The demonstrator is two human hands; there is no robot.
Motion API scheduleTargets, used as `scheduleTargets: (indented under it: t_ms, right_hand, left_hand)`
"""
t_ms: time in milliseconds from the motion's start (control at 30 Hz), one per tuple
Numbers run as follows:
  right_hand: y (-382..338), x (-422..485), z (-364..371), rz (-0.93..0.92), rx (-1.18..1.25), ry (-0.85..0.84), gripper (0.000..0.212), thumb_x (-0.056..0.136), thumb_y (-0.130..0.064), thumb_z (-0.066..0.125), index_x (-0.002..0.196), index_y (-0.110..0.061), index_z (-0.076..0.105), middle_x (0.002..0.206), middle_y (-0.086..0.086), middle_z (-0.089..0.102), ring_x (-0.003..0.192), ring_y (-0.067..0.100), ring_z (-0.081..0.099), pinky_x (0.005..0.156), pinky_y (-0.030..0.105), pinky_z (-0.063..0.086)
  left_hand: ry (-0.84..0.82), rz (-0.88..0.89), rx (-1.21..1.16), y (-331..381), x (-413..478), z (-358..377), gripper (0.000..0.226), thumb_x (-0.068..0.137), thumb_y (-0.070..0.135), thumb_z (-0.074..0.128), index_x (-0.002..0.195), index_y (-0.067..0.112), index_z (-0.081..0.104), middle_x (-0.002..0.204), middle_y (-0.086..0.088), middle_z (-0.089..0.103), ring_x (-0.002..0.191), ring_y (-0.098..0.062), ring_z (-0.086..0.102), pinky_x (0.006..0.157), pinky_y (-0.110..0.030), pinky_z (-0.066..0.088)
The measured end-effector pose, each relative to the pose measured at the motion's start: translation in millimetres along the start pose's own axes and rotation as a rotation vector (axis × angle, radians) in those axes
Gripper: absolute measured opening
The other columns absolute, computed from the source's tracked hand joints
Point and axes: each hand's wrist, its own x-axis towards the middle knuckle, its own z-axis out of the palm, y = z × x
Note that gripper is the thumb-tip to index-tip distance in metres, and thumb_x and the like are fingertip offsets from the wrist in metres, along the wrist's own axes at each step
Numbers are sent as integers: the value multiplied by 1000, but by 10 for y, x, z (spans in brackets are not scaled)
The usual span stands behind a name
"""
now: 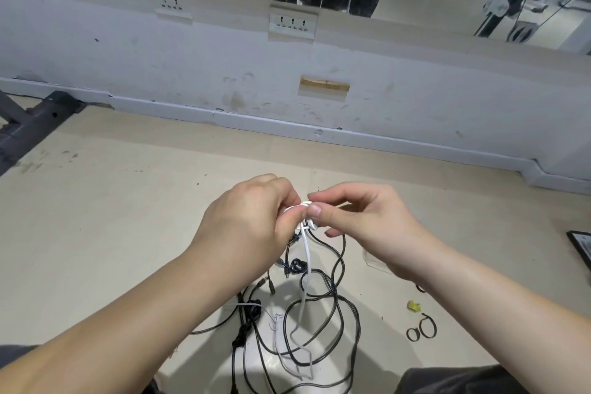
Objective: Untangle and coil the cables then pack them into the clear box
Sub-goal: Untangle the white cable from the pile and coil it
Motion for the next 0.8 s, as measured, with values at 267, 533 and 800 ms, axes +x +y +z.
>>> scheduleTargets:
  t_ms: [267,533,800]
  right_hand:
    - [-29,16,-8,-83,-132,-5,5,87,-12,81,83,-12,78,80,8,78,72,14,68,70,32,57]
    - [-50,93,16,68,-58,115,9,99,-5,57,91,-2,62,70,11,72,70,24,71,74,52,61]
    - [-114,35,-9,241,479,-41,17,107,-12,48,104,0,60,101,31,71,87,38,75,82,46,64]
  left_hand:
    - [-20,-163,-402,19,-31,77,17,93,32,72,76,32,69,65,8,67,47,-3,50,47,-22,41]
    - [127,197,-333,47,-78,5,12,93,12,73,85,20,72,83,9,61,65,-3,56,57,-10,33]
    - [163,-112,-604,11,6,89,9,100,20,66,94,27,65,82,1,73,70,-14,74,63,-26,52]
